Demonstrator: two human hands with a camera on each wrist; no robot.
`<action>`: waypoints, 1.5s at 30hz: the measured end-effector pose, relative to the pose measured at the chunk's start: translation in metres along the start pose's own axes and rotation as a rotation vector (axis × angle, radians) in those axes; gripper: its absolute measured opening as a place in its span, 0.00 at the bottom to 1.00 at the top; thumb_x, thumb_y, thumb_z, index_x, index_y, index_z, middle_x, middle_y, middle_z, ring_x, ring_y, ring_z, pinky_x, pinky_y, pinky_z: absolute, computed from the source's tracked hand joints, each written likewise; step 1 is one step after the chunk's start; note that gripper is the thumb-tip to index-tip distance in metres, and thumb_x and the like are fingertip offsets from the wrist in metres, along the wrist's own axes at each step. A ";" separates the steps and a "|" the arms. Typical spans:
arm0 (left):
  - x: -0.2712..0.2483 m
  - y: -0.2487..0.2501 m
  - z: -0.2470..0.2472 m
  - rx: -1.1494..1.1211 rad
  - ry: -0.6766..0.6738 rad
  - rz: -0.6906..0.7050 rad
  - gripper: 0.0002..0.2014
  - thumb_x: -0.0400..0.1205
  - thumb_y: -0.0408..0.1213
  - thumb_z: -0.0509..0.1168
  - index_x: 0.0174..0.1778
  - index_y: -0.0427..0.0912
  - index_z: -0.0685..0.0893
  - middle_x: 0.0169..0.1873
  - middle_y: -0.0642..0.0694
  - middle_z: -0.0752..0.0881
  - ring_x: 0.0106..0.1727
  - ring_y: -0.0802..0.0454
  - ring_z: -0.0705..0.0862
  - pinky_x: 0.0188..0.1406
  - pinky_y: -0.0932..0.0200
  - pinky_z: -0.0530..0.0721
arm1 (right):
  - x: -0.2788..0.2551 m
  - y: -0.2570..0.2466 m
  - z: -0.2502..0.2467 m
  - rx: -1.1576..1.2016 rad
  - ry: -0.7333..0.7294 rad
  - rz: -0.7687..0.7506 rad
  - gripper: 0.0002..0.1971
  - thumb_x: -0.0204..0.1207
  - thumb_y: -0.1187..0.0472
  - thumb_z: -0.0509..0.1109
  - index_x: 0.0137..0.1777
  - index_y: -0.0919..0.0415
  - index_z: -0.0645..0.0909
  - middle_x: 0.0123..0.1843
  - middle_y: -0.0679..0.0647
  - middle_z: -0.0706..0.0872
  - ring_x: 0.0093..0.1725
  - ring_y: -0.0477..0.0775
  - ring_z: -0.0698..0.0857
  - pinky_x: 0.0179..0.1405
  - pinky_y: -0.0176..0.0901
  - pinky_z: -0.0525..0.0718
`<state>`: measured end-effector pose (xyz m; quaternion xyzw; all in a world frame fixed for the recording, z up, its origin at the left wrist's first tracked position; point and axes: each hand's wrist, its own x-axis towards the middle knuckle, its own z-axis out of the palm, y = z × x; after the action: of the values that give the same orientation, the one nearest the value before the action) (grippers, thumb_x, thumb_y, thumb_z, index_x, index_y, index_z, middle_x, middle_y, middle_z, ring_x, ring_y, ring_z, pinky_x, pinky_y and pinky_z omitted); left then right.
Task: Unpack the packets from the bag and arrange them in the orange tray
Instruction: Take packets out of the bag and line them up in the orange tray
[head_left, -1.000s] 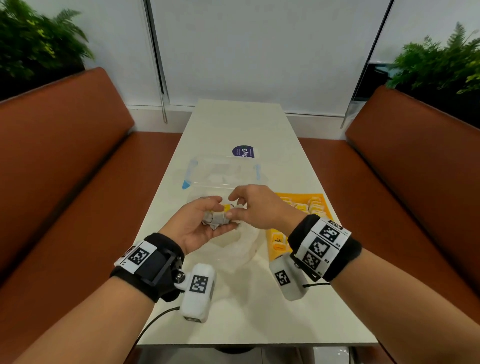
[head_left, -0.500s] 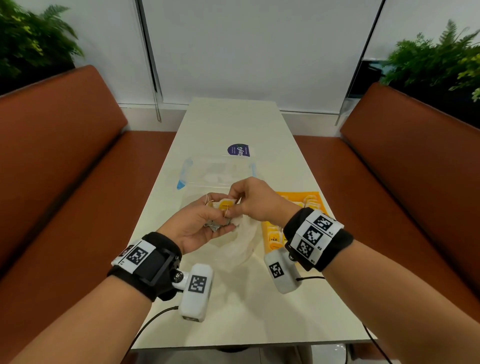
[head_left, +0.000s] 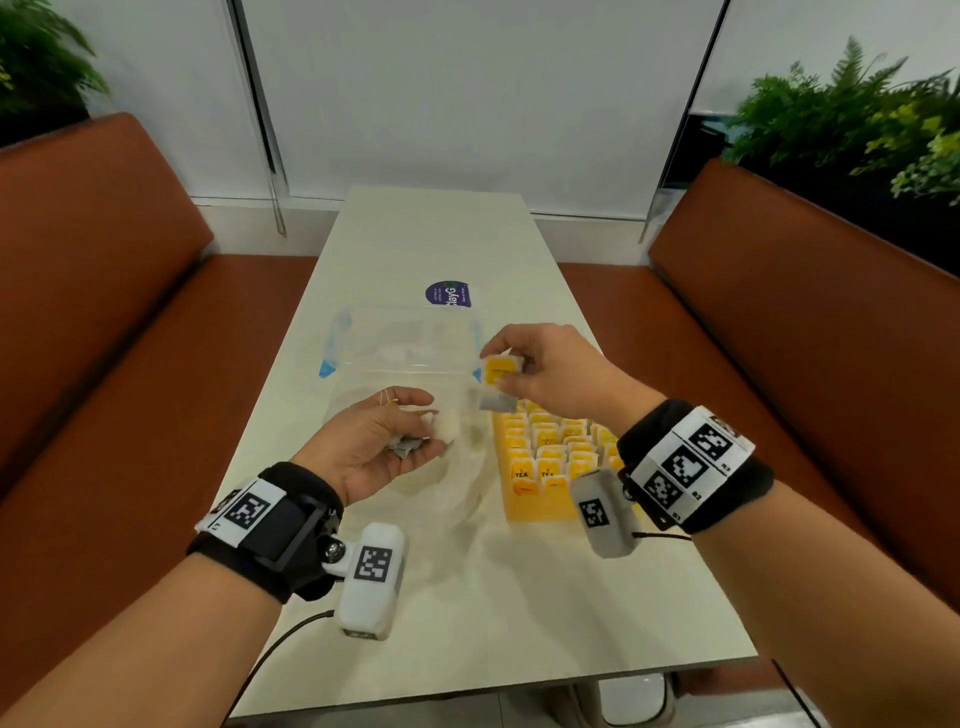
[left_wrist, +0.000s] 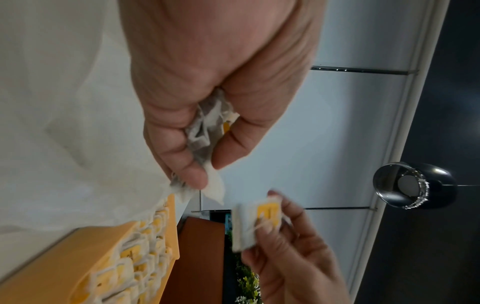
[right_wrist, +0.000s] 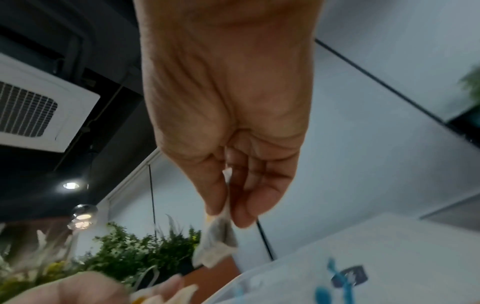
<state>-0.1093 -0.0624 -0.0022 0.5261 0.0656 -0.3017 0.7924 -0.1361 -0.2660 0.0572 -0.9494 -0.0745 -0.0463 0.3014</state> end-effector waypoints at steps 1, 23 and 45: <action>0.001 0.001 0.000 0.000 0.008 0.005 0.13 0.79 0.14 0.60 0.48 0.37 0.81 0.52 0.31 0.83 0.52 0.33 0.84 0.30 0.56 0.90 | -0.004 0.007 -0.009 -0.130 -0.018 0.017 0.09 0.73 0.66 0.70 0.51 0.56 0.85 0.33 0.41 0.79 0.32 0.41 0.78 0.30 0.22 0.71; 0.011 0.002 0.005 0.030 0.044 0.015 0.12 0.78 0.15 0.62 0.48 0.37 0.80 0.49 0.33 0.84 0.42 0.37 0.87 0.33 0.60 0.90 | -0.040 0.139 0.021 -0.934 -0.498 0.338 0.15 0.78 0.59 0.64 0.62 0.43 0.82 0.57 0.55 0.82 0.60 0.58 0.76 0.48 0.45 0.76; 0.012 0.000 0.003 -0.014 0.075 -0.007 0.11 0.78 0.19 0.62 0.50 0.36 0.80 0.57 0.30 0.82 0.52 0.33 0.86 0.30 0.56 0.89 | -0.020 0.108 0.000 -0.981 -0.371 0.309 0.21 0.66 0.40 0.76 0.53 0.51 0.80 0.50 0.51 0.83 0.55 0.55 0.75 0.48 0.45 0.72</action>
<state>-0.1005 -0.0702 -0.0056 0.5311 0.0994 -0.2841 0.7920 -0.1372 -0.3551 -0.0065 -0.9708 0.0446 0.1374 -0.1917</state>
